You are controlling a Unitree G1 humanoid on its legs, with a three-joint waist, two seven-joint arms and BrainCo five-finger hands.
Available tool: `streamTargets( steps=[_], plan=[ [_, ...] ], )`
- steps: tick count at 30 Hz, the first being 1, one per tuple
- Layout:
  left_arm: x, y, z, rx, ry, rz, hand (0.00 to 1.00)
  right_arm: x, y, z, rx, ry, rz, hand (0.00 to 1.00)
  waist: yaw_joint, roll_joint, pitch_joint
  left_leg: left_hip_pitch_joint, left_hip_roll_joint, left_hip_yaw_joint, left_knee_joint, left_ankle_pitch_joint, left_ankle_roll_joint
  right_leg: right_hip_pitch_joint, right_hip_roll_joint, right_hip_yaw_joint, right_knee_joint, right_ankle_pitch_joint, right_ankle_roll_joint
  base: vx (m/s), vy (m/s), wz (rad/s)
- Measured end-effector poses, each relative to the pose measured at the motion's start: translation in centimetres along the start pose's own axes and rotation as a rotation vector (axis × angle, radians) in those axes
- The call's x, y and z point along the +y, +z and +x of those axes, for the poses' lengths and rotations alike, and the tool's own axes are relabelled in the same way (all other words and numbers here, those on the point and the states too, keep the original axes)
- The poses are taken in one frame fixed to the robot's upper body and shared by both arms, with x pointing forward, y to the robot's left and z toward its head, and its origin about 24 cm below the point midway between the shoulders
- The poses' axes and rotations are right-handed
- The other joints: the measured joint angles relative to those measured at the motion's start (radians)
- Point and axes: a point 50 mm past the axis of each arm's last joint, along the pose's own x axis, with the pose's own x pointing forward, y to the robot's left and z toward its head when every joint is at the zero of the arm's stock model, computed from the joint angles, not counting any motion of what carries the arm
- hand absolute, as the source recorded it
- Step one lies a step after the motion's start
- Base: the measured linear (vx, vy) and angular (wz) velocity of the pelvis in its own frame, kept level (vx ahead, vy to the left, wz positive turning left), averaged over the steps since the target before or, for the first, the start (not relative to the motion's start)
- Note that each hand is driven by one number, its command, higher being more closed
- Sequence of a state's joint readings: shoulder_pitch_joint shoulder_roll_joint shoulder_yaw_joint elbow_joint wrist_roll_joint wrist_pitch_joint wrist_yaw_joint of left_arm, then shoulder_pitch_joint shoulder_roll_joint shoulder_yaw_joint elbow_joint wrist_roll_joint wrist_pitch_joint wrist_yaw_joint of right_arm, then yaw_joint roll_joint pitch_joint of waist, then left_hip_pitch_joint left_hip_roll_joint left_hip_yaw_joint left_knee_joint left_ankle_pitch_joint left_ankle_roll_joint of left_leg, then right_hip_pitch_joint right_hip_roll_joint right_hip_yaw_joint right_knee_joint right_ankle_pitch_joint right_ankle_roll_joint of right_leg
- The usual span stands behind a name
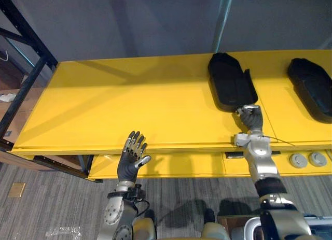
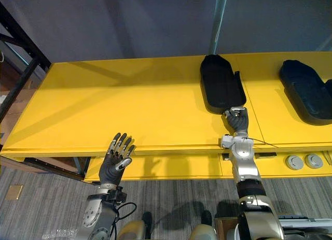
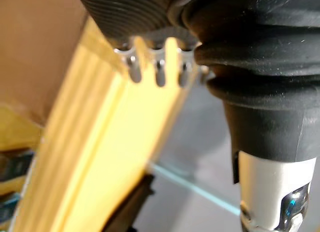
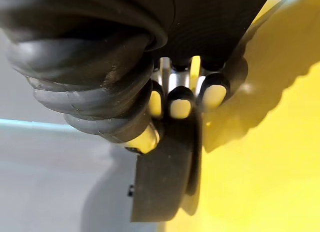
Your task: Walk over and take plastic housings, then place them on the shelf
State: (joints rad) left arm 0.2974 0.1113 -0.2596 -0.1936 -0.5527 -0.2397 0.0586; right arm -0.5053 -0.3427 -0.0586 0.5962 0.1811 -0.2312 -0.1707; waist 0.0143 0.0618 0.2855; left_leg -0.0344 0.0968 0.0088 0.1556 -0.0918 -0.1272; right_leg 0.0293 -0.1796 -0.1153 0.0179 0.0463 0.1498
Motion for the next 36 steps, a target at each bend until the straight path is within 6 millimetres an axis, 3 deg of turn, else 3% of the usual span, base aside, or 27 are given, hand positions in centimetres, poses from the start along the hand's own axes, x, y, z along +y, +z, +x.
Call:
streamTargets(
  steps=[6, 8, 12, 13, 17, 20, 22, 26, 31, 33, 35, 36],
  plan=[
    [0.1, -0.5, -0.2, 0.018, 0.008, -0.001, 0.00, 0.5, 1.0, -0.7, -0.061, 0.007, 0.013, 1.00, 0.001, -0.004, 0.003, 0.016, 0.008, 0.003, -0.046, 0.027, -0.007, -0.010, 0.007, -0.001, 0.000, 0.000, -0.001, 0.01, -0.019, -0.01],
    [0.2, -0.5, -0.4, 0.015, 0.013, -0.001, 0.00, 1.2, 1.9, -2.5, -0.134, 0.012, 0.038, 1.00, 0.000, -0.004, 0.003, 0.017, 0.013, 0.009, -0.047, 0.026, -0.008, -0.012, 0.012, 0.004, -0.003, 0.000, -0.001, 0.04, -0.019, -0.07],
    [0.7, -0.1, -0.9, -0.014, 0.041, -0.001, 0.00, 2.5, 3.0, -8.5, -0.217, 0.038, 0.093, 1.00, -0.012, -0.016, 0.008, 0.041, 0.022, 0.042, -0.063, 0.019, -0.012, -0.012, 0.020, 0.032, -0.013, 0.000, -0.001, 0.04, -0.005, -0.22],
    [0.7, 0.1, -0.9, -0.030, 0.043, -0.001, 0.00, 2.7, 3.3, -9.8, -0.230, 0.038, 0.118, 0.00, -0.021, -0.023, 0.010, 0.050, 0.026, 0.055, -0.062, 0.013, -0.013, -0.011, 0.023, 0.042, -0.016, 0.000, -0.001, 0.02, 0.002, -0.27],
    [0.3, 0.6, -0.4, -0.073, 0.028, -0.001, 0.00, 1.8, 3.6, -12.9, -0.248, -0.054, 0.146, 0.00, -0.048, -0.056, -0.009, 0.065, 0.033, 0.093, -0.060, -0.002, -0.016, -0.012, 0.035, 0.076, -0.033, 0.004, -0.003, 0.01, 0.008, -0.31],
    [-0.5, 0.8, 0.1, -0.093, -0.004, -0.003, 0.00, 0.1, 2.3, -15.2, -0.178, -0.209, 0.154, 0.00, -0.080, -0.087, -0.051, 0.070, 0.046, 0.125, -0.050, -0.022, -0.019, -0.018, 0.048, 0.104, -0.045, 0.006, -0.004, 0.04, 0.007, -0.29],
    [-0.9, 0.9, 0.4, -0.100, -0.021, -0.009, 0.00, -1.0, 1.4, -16.1, -0.130, -0.297, 0.136, 0.00, -0.084, -0.093, -0.069, 0.074, 0.055, 0.158, -0.039, -0.034, -0.022, -0.032, 0.057, 0.140, -0.045, 0.012, -0.005, 0.07, 0.017, -0.48],
    [-2.3, 1.2, 1.1, -0.119, -0.088, -0.025, 0.00, -4.8, -0.1, -18.6, -0.034, -0.502, 0.055, 0.00, -0.140, -0.076, -0.084, 0.125, 0.057, 0.241, -0.039, -0.061, -0.022, -0.034, 0.064, 0.218, -0.048, 0.017, 0.001, 0.05, 0.041, -0.56],
    [-2.8, 1.4, 1.5, -0.137, -0.057, -0.009, 0.00, -6.2, -1.4, -21.5, 0.073, -0.549, 0.042, 0.00, -0.189, -0.045, -0.114, 0.137, 0.061, 0.321, -0.031, -0.089, -0.020, -0.063, 0.071, 0.302, -0.069, 0.035, 0.016, 0.00, 0.032, -0.50],
    [-2.7, 1.6, 1.6, -0.145, -0.025, -0.010, 0.00, -6.2, -1.5, -21.8, 0.082, -0.533, 0.038, 0.00, -0.194, -0.039, -0.116, 0.134, 0.065, 0.342, 0.004, -0.110, -0.022, -0.072, 0.082, 0.333, -0.077, 0.046, 0.015, -0.01, 0.016, -0.53],
    [-2.5, 1.8, 1.8, -0.163, 0.017, -0.010, 0.00, -5.8, -1.2, -21.5, 0.054, -0.492, 0.055, 0.00, -0.185, -0.039, -0.119, 0.108, 0.066, 0.275, 0.071, -0.137, 0.002, -0.095, 0.096, 0.387, -0.078, 0.059, 0.015, -0.03, 0.014, -0.80],
    [-2.1, 2.1, 1.8, -0.177, 0.052, -0.006, 0.00, -5.0, -0.8, -20.6, 0.010, -0.435, 0.079, 0.00, -0.167, -0.041, -0.119, 0.077, 0.056, 0.184, 0.131, -0.162, 0.034, -0.119, 0.104, 0.437, -0.077, 0.065, 0.017, -0.06, 0.035, -1.18]
  ],
)
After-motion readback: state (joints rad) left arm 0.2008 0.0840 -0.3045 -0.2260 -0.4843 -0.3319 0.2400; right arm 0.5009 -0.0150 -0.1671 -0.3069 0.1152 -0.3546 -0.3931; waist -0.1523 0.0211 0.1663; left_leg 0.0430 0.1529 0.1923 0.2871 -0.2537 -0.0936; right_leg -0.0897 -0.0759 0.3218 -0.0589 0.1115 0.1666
